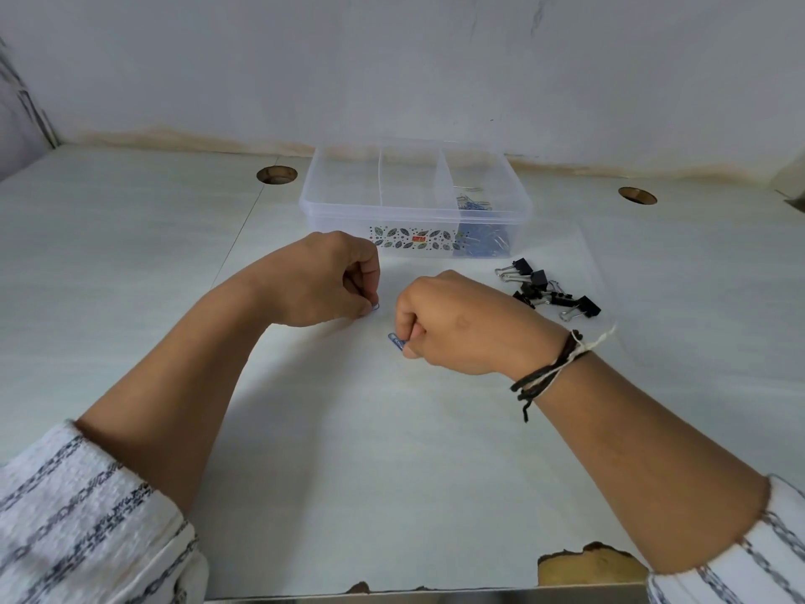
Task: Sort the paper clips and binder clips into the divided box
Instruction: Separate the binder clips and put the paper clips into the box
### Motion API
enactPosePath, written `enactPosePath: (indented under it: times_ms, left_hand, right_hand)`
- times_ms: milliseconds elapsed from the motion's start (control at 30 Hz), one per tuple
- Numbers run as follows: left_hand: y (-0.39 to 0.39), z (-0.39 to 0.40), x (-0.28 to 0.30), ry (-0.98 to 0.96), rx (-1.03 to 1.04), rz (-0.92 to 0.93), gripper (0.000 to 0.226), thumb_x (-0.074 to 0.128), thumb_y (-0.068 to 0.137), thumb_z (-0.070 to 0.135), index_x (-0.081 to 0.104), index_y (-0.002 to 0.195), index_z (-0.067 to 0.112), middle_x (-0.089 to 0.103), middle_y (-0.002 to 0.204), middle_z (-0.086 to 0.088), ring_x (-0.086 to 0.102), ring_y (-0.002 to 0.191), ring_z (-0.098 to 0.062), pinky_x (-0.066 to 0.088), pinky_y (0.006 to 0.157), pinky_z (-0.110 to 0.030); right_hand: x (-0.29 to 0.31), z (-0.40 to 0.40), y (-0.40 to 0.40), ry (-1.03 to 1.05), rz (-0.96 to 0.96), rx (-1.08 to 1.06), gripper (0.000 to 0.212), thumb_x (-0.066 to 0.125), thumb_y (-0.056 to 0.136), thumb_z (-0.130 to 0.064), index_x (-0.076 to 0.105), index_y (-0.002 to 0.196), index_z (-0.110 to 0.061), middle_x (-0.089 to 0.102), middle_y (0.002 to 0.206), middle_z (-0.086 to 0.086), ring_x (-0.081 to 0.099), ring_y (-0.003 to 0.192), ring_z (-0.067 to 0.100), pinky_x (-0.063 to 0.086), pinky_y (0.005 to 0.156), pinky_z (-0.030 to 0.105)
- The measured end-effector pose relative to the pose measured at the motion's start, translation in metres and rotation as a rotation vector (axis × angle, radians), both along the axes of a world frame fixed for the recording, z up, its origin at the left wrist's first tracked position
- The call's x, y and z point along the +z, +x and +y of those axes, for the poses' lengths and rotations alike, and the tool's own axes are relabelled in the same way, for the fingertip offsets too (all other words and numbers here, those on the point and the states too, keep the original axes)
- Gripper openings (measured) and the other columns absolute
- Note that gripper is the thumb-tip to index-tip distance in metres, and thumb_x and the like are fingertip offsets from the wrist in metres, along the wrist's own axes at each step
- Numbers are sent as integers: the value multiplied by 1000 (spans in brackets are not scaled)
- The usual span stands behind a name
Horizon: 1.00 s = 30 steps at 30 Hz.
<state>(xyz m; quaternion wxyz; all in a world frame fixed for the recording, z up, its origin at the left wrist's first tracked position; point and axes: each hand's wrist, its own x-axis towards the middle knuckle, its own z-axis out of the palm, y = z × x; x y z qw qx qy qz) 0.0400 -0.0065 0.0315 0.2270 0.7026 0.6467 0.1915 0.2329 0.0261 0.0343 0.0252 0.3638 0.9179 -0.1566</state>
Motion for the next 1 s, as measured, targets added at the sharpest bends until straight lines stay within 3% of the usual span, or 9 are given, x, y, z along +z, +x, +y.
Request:
enactPosePath:
  times_ms: [100,200,333,467,567,733,800,900,1000]
  left_hand:
    - [1,1,-1,7,5,-8,14,77,83,10,67,86,18,77,87,10,72,78,-6,58,76,-28]
    - [3,2,-2,21,12,-16,15,77,82,8,67,86,18,76,85,10,71,76,-6,58,74,-28]
    - [1,2,-4,66,47,-26,16,76,81,5,67,84,18,76,84,11,70,74,-2,57,71,-25]
    - [6,4,0,127,97,-229,14,77,83,4,66,86,11,78,88,5,71,69,-2,55,61,-22]
    - [22,17,12,261,145,-382,13,77,83,2,66,86,8,79,90,1,76,78,-12,61,71,-22]
    - [61,75,42,482,154,-371,15,75,82,8,64,77,16,78,85,-1,75,79,-16,61,71,-30]
    - [75,102,51,522,151,-299,9,73,82,7,67,81,12,77,86,-2,73,83,-17,59,73,-28]
    - [83,130,58,460,141,-192,10,72,82,7,68,91,9,73,92,-2,69,89,-21,57,78,-32]
    - [71,127,56,462,165,-198,11,72,84,16,69,93,11,74,92,0,69,89,-18,57,82,-32]
  right_hand:
    - [5,-1,-3,-58,-49,-3,14,71,86,-19,78,96,-14,76,92,5,71,84,23,59,73,34]
    - [4,1,-9,-62,-109,4,24,73,77,-26,76,94,-9,76,89,10,71,79,27,58,66,36]
    - [3,-1,-11,-56,-138,50,24,70,79,-22,75,95,-5,70,79,12,56,66,21,41,55,27]
    - [14,5,7,-37,-103,90,12,68,82,-19,76,90,-18,68,73,-10,57,61,-2,42,48,12]
    - [32,36,32,-48,78,-48,11,70,82,-18,78,89,-21,72,75,-10,58,55,-9,41,49,5]
    - [62,105,56,140,530,-394,7,72,83,-16,77,87,-20,74,80,-4,67,74,8,51,67,21]
    - [65,130,51,212,560,-467,8,72,83,-17,78,88,-19,75,83,-2,70,82,15,51,70,22]
    - [63,152,43,240,459,-483,17,68,90,-13,78,104,-12,77,104,5,70,100,21,51,84,23]
    - [61,142,45,305,502,-458,27,56,94,-6,75,112,-13,74,109,3,68,99,18,45,76,11]
